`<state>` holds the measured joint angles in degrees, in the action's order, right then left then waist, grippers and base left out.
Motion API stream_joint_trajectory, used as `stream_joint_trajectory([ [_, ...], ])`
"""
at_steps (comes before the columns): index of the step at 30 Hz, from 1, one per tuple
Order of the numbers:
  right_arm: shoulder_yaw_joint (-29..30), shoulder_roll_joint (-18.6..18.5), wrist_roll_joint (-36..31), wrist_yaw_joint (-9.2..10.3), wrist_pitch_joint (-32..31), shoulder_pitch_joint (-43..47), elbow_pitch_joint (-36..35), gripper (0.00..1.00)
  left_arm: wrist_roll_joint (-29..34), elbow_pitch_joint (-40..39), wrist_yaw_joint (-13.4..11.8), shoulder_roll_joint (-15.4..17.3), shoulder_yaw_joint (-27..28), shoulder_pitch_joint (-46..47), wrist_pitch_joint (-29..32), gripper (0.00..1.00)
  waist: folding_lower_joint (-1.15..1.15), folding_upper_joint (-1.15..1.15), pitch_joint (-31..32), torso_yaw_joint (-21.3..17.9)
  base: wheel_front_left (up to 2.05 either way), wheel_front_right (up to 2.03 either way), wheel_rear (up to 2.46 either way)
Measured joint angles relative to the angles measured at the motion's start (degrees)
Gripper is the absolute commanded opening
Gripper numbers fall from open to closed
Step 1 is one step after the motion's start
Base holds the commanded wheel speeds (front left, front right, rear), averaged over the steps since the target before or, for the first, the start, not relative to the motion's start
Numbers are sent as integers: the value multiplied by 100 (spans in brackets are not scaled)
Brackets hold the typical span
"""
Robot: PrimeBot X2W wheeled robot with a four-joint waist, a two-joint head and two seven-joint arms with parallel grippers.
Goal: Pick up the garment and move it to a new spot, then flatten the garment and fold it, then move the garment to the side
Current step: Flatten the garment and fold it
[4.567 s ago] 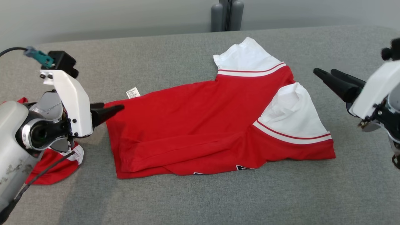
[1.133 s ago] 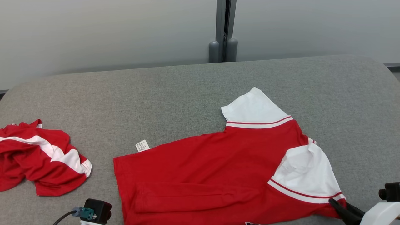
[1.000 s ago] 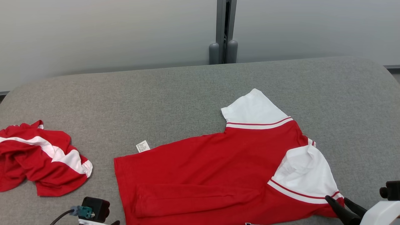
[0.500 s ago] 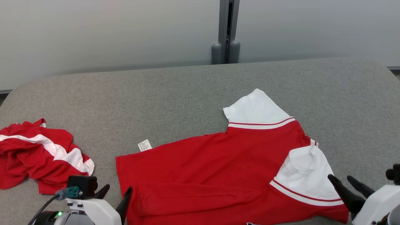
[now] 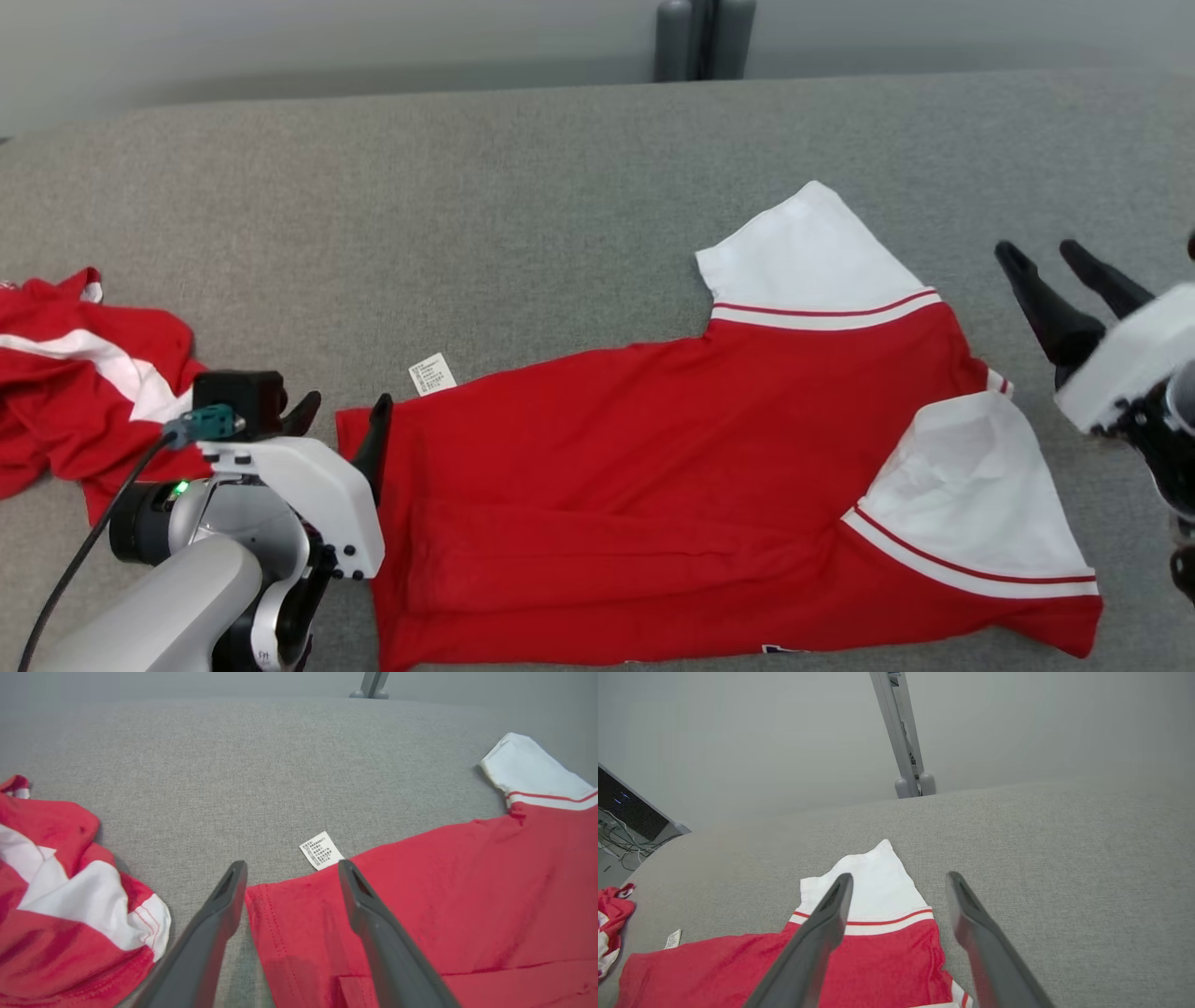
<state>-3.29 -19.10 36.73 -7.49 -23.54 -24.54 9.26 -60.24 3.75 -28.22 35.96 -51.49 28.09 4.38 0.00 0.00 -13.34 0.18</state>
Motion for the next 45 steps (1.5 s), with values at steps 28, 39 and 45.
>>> stream_joint_trajectory([
  [28, -2732, -577, 1082, 0, 485, -3418, 3520, 100, 334, 4, 247, -430, -404, 1127, 664, 100, 0, 0, -1420, 915, 0, 0, 0],
  [39, -3329, -621, 1608, 0, 534, -3627, 3842, 0, 323, 100, 341, -555, -492, 1223, 771, 0, 0, 0, -1435, 978, 0, 0, 0],
  [45, -3587, -641, 1927, 0, 899, -3620, 3817, 0, 311, 64, 347, -521, -486, 1207, 715, 0, 0, 0, -1336, 975, 0, 0, 0],
])
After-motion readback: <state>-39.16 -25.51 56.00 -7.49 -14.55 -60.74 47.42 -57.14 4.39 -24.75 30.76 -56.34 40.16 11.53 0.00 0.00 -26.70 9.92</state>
